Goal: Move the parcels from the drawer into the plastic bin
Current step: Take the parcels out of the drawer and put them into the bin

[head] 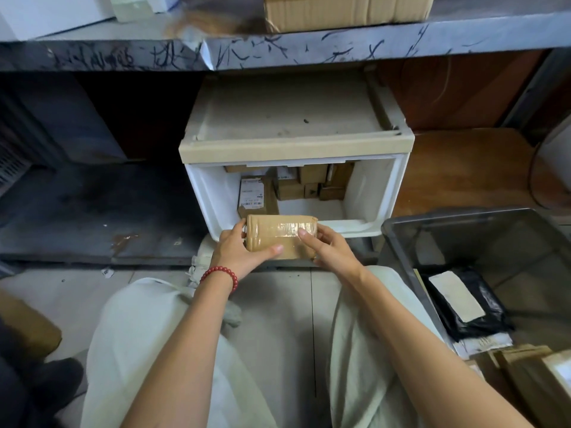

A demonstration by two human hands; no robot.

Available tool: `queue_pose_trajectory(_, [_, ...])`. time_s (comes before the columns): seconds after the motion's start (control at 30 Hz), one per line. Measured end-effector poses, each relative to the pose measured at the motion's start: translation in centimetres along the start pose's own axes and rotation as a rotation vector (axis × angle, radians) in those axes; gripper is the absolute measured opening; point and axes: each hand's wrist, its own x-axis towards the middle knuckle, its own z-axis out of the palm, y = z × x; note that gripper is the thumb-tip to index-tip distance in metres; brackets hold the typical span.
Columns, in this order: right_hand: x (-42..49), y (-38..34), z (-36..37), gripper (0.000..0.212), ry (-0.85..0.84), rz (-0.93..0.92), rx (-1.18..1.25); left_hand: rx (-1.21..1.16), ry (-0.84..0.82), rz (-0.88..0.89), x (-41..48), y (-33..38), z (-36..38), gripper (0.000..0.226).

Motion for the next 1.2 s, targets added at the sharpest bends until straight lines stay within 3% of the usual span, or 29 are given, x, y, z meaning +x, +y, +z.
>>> queue_pose_trajectory(0.1, [0.0, 0.2, 0.3, 0.057, 0.057, 0.017, 0.006, -0.101, 0.013, 0.012, -0.2, -0.1, 0.1, 0.098])
queue_pose_trajectory(0.2, [0.5, 0.6, 0.4, 0.044, 0.086, 0.027, 0.037, -0.201, 0.042, 0.029, -0.2, -0.1, -0.2, 0.091])
queue_pose_trajectory(0.3, [0.8, 0.4, 0.5, 0.052, 0.118, 0.022, 0.057, -0.168, 0.096, 0.047, -0.2, 0.1, -0.3, 0.1])
queue_pose_trajectory(0.43, [0.7, 0.1, 0.7, 0.062, 0.078, 0.007, 0.05, -0.11, 0.043, 0.041, -0.4, 0.5, -0.1, 0.111])
queue_pose_trajectory(0.57, [0.5, -0.2, 0.8, 0.056, 0.078, 0.025, 0.114, -0.27, 0.068, 0.062, -0.4, 0.4, -0.1, 0.087])
queue_pose_trajectory(0.7, [0.4, -0.3, 0.8, 0.038, 0.216, -0.047, 0.116, -0.252, 0.149, 0.111, -0.7, 1.2, 0.1, 0.079])
queue_pose_trajectory(0.87, [0.5, 0.0, 0.4, 0.054, 0.259, -0.222, 0.03, -0.023, 0.11, 0.183, -0.9, 2.2, 1.0, 0.097])
queue_pose_trajectory(1.03, [0.0, -0.9, -2.0, 0.046, 0.385, -0.239, 0.223, -0.186, 0.162, 0.263, -1.1, 5.7, 3.2, 0.078])
queue_pose_trajectory(1.2, [-1.6, -1.0, -7.9, 0.038, 0.548, -0.18, 0.201, -0.259, 0.021, 0.278, -1.8, 9.1, 7.7, 0.061])
